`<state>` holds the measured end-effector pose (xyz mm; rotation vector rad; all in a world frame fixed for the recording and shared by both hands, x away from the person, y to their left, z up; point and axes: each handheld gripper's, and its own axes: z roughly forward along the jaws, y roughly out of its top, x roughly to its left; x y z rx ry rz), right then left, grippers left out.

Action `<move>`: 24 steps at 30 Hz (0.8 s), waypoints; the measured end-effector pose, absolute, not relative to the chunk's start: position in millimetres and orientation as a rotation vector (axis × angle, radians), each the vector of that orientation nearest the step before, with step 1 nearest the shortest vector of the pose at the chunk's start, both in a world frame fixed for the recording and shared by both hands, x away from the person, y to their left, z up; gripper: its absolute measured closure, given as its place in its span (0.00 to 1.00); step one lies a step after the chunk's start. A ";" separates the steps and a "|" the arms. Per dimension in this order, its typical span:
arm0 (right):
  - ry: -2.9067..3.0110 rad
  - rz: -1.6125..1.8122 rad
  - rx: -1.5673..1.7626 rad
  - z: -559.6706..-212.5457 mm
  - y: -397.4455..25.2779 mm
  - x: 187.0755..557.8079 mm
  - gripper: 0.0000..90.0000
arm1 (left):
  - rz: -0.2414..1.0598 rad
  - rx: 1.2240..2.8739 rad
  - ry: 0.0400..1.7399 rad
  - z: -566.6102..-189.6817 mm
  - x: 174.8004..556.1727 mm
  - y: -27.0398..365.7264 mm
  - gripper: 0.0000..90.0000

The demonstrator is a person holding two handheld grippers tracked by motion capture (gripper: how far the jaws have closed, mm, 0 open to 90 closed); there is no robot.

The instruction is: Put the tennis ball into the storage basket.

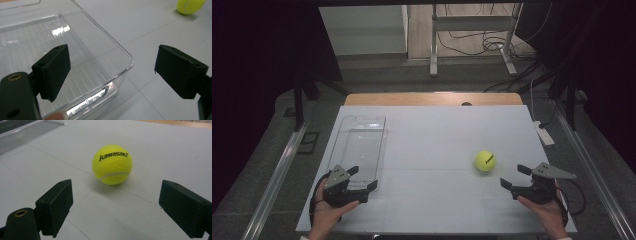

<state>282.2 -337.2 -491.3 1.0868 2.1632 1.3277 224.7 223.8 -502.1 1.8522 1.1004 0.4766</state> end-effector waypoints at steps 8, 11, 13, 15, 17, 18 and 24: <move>2.178 1.325 1.071 -491.7 -333.0 283.0 0.13 | 0.488 1.858 1.106 -502.7 223.2 223.9 0.16; 2.179 1.323 1.069 -491.6 -332.4 282.6 0.14 | 0.488 1.852 1.107 -502.1 223.7 223.5 0.16; 2.177 1.322 1.067 -491.6 -332.3 282.0 0.14 | 0.488 1.854 1.105 -501.8 224.3 223.0 0.16; 2.175 1.323 1.070 -491.4 -332.9 281.2 0.14 | 0.487 1.856 1.101 -501.9 225.7 221.9 0.16; 2.171 1.325 1.075 -491.2 -333.6 280.4 0.14 | 0.483 1.861 1.097 -502.2 227.3 220.7 0.16; 2.169 1.327 1.078 -491.3 -333.9 280.0 0.14 | 0.480 1.863 1.096 -502.4 227.9 220.1 0.16; 2.170 1.325 1.080 -491.8 -334.0 277.8 0.14 | 0.477 1.876 1.087 -501.1 229.3 216.0 0.15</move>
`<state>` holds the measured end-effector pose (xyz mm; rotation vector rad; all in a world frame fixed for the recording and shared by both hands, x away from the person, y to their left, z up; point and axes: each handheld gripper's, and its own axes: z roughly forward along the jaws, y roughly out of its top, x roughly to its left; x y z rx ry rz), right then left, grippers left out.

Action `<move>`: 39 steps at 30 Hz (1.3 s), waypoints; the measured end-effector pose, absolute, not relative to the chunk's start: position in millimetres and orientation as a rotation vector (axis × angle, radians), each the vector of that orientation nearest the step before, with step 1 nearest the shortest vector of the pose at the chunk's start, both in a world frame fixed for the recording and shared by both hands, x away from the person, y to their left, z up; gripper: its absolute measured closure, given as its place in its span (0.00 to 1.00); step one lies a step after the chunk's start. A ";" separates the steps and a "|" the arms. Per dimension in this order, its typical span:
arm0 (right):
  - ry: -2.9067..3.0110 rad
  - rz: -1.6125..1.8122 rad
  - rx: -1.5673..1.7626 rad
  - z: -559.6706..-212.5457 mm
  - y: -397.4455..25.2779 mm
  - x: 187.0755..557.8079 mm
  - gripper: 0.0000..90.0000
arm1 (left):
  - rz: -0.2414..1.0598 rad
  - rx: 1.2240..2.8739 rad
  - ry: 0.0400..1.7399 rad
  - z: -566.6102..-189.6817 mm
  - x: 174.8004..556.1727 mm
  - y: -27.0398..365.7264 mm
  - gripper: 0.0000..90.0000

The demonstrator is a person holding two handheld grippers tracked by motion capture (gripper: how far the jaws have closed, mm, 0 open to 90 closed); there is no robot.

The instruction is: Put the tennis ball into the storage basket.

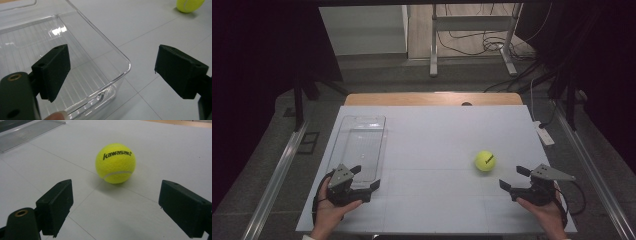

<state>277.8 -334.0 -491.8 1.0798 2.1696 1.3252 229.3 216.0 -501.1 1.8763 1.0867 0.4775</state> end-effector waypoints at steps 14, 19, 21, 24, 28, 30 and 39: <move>2.163 1.334 1.082 -491.7 -337.0 278.5 0.14 | 0.451 1.891 1.082 -490.2 233.0 209.1 0.14; 2.161 1.330 1.085 -491.5 -337.2 278.6 0.14 | 0.449 1.895 1.069 -486.0 233.8 207.1 0.14; 2.163 1.324 1.085 -491.7 -337.1 278.6 0.14 | 0.449 1.898 1.068 -485.3 234.6 206.8 0.14; 2.161 1.327 1.086 -491.8 -337.1 278.7 0.14 | 0.443 1.900 1.067 -484.0 235.8 206.1 0.14; 2.158 1.330 1.086 -491.7 -337.6 278.8 0.14 | 0.440 1.908 1.066 -481.5 236.4 204.5 0.14; 2.158 1.331 1.086 -491.7 -337.6 279.2 0.14 | 0.443 1.908 1.070 -479.8 237.4 203.4 0.14; 2.158 1.330 1.084 -491.3 -336.5 279.3 0.14 | 0.441 1.909 1.075 -473.2 242.8 198.0 0.14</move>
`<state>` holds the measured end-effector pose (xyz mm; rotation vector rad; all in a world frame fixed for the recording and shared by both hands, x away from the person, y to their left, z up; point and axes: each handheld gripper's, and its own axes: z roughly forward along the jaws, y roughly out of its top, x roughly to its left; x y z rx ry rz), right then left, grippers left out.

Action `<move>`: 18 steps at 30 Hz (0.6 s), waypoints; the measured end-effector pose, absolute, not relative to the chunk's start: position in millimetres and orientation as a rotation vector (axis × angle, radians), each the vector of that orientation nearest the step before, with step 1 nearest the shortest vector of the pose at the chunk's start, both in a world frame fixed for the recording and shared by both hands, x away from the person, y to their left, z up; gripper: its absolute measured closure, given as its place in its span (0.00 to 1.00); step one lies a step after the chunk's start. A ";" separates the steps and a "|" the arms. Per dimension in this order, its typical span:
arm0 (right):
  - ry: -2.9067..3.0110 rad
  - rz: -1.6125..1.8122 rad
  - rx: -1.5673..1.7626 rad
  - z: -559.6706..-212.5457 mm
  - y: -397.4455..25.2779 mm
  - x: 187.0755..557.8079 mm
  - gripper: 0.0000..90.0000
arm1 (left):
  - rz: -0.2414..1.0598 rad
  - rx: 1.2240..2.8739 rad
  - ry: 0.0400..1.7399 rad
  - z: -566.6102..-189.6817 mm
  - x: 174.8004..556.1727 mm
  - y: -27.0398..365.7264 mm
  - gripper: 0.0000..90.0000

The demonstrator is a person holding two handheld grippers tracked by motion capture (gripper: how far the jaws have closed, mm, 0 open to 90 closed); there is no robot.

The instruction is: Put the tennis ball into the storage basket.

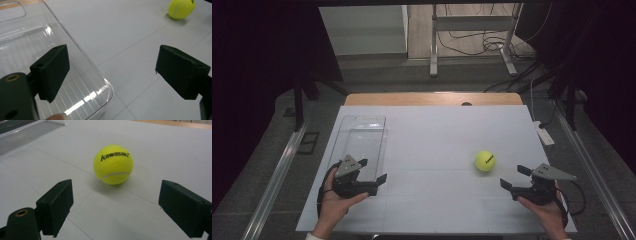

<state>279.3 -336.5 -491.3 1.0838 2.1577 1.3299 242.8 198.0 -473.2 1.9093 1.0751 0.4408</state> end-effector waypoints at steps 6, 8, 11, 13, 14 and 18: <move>2.158 1.333 1.083 -491.6 -336.5 279.7 0.14 | 0.431 1.927 1.048 -468.5 248.1 189.2 0.14; 2.159 1.334 1.084 -491.7 -336.3 279.7 0.14 | 0.428 1.931 1.040 -467.3 249.7 186.6 0.14; 2.159 1.335 1.083 -491.7 -335.7 279.7 0.14 | 0.428 1.940 1.032 -466.2 251.2 183.6 0.15; 2.160 1.334 1.082 -491.7 -335.6 279.7 0.14 | 0.427 1.944 1.032 -466.2 251.7 182.4 0.15; 2.160 1.330 1.082 -491.7 -335.7 279.5 0.14 | 0.430 1.947 1.034 -466.5 252.1 182.0 0.15; 2.159 1.332 1.084 -491.7 -336.5 279.7 0.14 | 0.424 1.954 1.040 -467.6 253.9 181.7 0.15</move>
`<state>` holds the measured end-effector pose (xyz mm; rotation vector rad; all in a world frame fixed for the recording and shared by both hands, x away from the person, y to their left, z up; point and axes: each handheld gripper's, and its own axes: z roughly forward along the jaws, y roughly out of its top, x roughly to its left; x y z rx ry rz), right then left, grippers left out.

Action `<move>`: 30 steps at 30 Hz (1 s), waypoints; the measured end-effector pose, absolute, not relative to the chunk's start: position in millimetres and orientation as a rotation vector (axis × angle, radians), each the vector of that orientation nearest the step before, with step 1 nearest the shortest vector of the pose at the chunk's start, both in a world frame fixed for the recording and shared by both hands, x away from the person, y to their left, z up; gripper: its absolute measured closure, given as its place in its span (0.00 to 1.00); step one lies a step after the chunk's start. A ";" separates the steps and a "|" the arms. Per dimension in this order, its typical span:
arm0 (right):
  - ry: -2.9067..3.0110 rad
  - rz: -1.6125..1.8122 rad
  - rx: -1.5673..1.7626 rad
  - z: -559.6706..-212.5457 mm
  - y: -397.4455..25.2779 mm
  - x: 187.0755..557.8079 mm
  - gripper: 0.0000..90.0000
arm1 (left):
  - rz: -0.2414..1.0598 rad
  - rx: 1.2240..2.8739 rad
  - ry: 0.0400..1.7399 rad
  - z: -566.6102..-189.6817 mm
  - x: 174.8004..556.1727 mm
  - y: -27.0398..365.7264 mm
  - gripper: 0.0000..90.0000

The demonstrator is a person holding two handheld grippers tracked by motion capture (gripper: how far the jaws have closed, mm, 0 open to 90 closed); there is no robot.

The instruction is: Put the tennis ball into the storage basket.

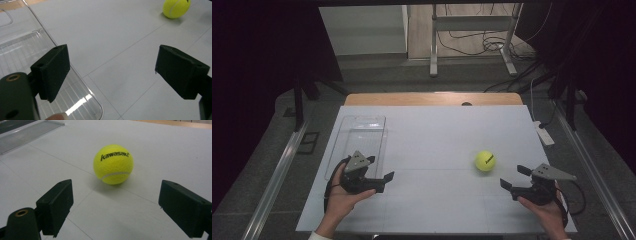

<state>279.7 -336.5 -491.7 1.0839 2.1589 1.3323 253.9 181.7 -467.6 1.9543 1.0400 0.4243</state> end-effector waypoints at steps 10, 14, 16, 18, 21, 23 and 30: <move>2.161 1.331 1.082 -492.0 -335.5 279.9 0.14 | 0.423 1.961 1.040 -466.9 256.9 180.1 0.15; 2.164 1.328 1.081 -492.2 -335.5 280.0 0.14 | 0.418 1.967 1.037 -466.5 259.2 177.4 0.15; 2.164 1.328 1.080 -492.2 -335.5 280.0 0.14 | 0.414 1.969 1.035 -466.2 260.3 175.6 0.15; 2.165 1.328 1.080 -492.3 -335.6 280.0 0.14 | 0.416 1.975 1.030 -465.7 261.8 173.7 0.15; 2.165 1.327 1.080 -492.4 -335.7 280.0 0.14 | 0.413 1.977 1.030 -465.3 264.1 171.2 0.15; 2.164 1.327 1.080 -492.4 -335.9 280.0 0.14 | 0.413 1.979 1.029 -465.0 265.7 169.8 0.15; 2.167 1.324 1.083 -492.7 -335.8 280.0 0.14 | 0.409 1.986 1.015 -462.7 269.0 163.8 0.15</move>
